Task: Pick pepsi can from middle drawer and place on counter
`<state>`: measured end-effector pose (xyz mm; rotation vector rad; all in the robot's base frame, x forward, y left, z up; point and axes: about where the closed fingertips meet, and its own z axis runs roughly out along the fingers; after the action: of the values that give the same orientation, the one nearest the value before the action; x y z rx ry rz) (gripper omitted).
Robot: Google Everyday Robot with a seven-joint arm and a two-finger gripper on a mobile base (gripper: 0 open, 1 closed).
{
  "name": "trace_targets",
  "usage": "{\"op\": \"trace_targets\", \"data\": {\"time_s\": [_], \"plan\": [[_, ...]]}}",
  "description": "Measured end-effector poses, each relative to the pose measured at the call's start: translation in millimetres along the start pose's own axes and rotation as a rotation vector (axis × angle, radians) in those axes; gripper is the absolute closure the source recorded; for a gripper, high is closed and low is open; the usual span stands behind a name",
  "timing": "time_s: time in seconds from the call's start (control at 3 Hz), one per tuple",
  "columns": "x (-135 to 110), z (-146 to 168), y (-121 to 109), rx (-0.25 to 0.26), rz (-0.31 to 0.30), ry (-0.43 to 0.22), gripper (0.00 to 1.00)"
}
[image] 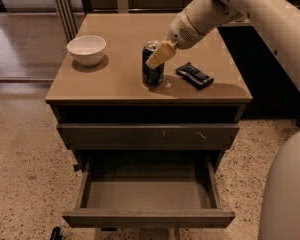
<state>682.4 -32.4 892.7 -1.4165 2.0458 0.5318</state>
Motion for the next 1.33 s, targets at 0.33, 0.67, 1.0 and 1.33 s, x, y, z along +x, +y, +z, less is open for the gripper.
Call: {"op": "trace_targets", "data": {"time_s": [0.33, 0.67, 1.0, 1.33], "plan": [[1.7, 3.6, 0.4, -0.005, 0.0, 0.005, 1.0], [1.7, 3.6, 0.4, -0.005, 0.0, 0.005, 0.81], [1.7, 3.7, 0.4, -0.005, 0.0, 0.005, 0.58], [1.7, 3.7, 0.4, -0.005, 0.0, 0.005, 0.35]]}}
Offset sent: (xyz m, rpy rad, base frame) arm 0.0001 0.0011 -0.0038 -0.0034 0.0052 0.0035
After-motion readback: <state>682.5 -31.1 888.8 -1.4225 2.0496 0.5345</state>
